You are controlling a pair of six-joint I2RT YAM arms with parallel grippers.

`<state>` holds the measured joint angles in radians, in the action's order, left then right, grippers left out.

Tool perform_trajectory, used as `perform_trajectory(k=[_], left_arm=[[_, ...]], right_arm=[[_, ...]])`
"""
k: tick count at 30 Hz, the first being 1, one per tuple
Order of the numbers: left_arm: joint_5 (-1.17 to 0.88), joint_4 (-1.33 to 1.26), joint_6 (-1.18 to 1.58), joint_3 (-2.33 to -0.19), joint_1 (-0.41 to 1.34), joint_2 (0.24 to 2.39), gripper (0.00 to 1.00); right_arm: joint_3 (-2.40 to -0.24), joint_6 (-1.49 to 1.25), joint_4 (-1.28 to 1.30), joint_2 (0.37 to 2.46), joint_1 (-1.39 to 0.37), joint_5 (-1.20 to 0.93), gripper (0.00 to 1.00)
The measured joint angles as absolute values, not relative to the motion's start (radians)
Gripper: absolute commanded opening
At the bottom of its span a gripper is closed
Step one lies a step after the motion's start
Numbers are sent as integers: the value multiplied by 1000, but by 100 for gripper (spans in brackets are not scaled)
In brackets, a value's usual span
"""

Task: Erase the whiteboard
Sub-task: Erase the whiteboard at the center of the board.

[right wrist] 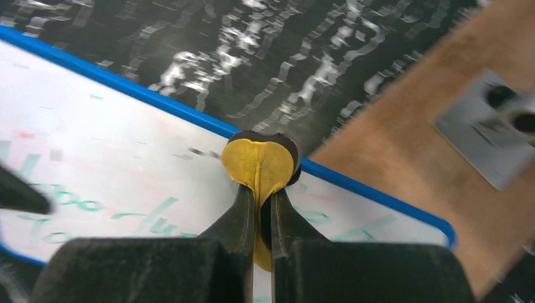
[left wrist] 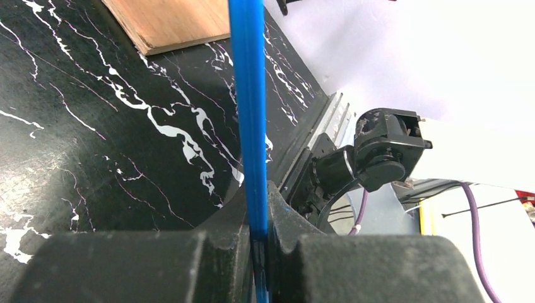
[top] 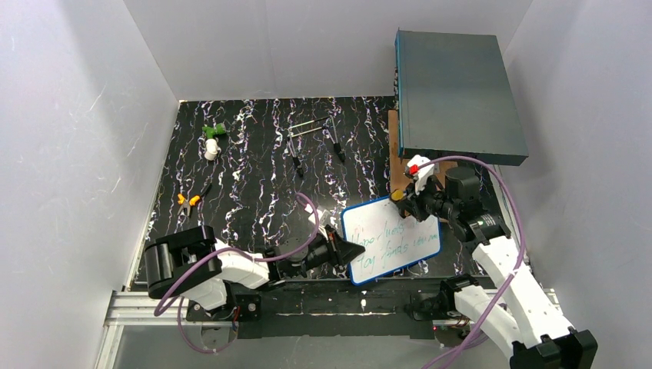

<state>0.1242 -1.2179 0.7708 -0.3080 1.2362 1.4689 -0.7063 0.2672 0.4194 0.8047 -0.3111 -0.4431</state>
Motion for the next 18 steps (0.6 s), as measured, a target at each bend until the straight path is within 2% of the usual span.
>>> perform_trajectory(k=[9, 13, 18], left_arm=[[191, -1187, 757, -298, 1270, 1429, 0], [198, -1172, 755, -282, 1271, 1401, 0], [199, -1164, 751, -278, 1270, 1392, 0]], right_arm=[[-651, 370, 479, 714, -313, -81, 1], [-652, 401, 499, 730, -312, -123, 1], [-696, 463, 572, 777, -332, -306, 1]])
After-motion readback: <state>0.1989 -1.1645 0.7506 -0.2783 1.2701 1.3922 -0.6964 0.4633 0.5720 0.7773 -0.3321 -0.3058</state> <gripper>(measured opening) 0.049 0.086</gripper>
